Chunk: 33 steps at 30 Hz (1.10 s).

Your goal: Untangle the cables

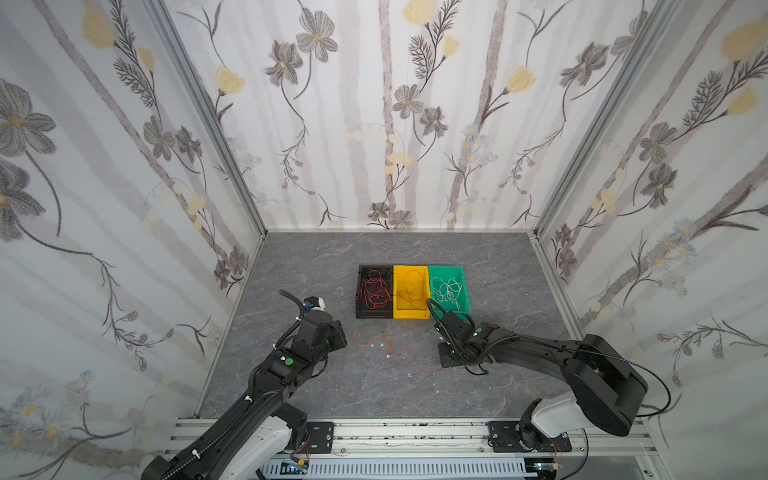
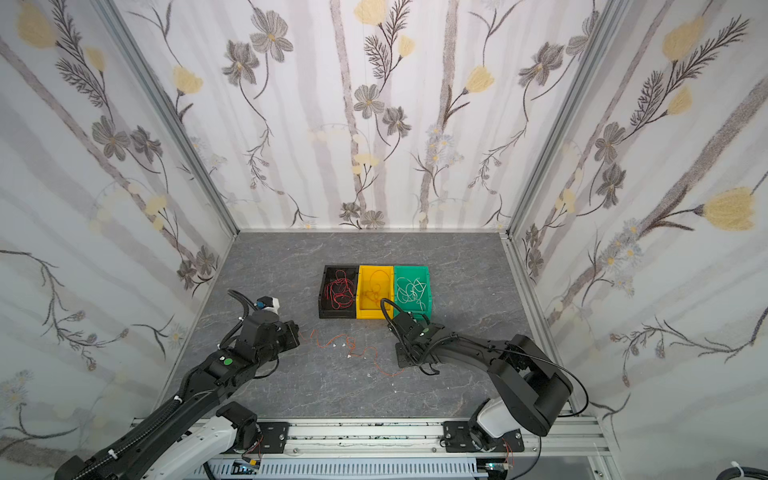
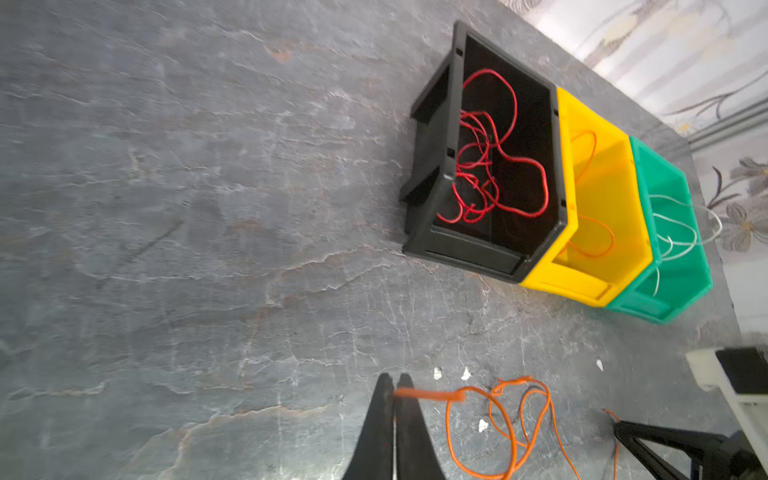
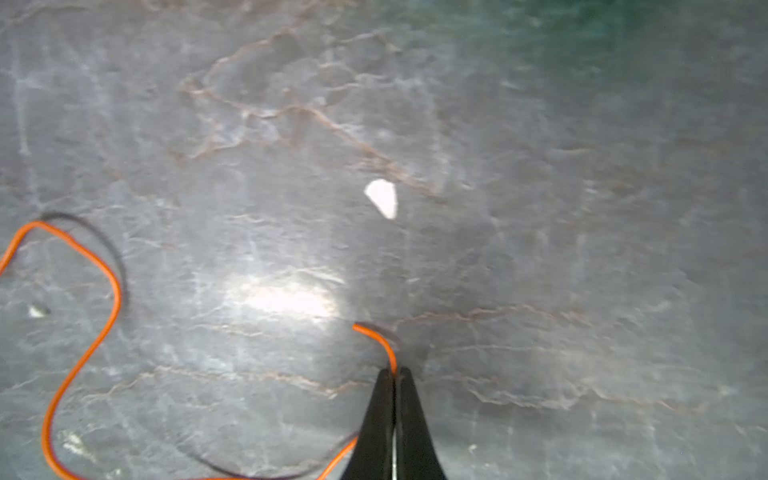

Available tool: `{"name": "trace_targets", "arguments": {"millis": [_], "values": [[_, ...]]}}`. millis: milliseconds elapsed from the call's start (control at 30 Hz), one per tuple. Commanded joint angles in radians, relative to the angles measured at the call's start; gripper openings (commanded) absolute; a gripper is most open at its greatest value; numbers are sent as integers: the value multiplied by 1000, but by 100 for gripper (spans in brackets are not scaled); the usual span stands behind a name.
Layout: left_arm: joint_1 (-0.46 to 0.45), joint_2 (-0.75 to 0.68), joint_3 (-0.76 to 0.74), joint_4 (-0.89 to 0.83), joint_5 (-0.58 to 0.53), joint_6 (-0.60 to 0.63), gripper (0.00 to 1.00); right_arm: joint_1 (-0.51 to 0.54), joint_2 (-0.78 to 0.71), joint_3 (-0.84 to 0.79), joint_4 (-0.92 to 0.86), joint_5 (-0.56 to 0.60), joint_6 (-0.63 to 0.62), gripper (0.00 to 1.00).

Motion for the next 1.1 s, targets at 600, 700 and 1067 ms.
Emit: {"name": "trace_targets", "arguments": {"millis": [600,700,1067], "values": [[205,-158,76,-241,-158,-24,0,-268,-177,-99,-148,203,134,0],[219,-157,81,-230,-137,-16,0,-280,-219,-100,-136,170,125,0],[144,-23,93,-8,192,-23,0,-208,-296,-110,91,-147,50,31]]}}
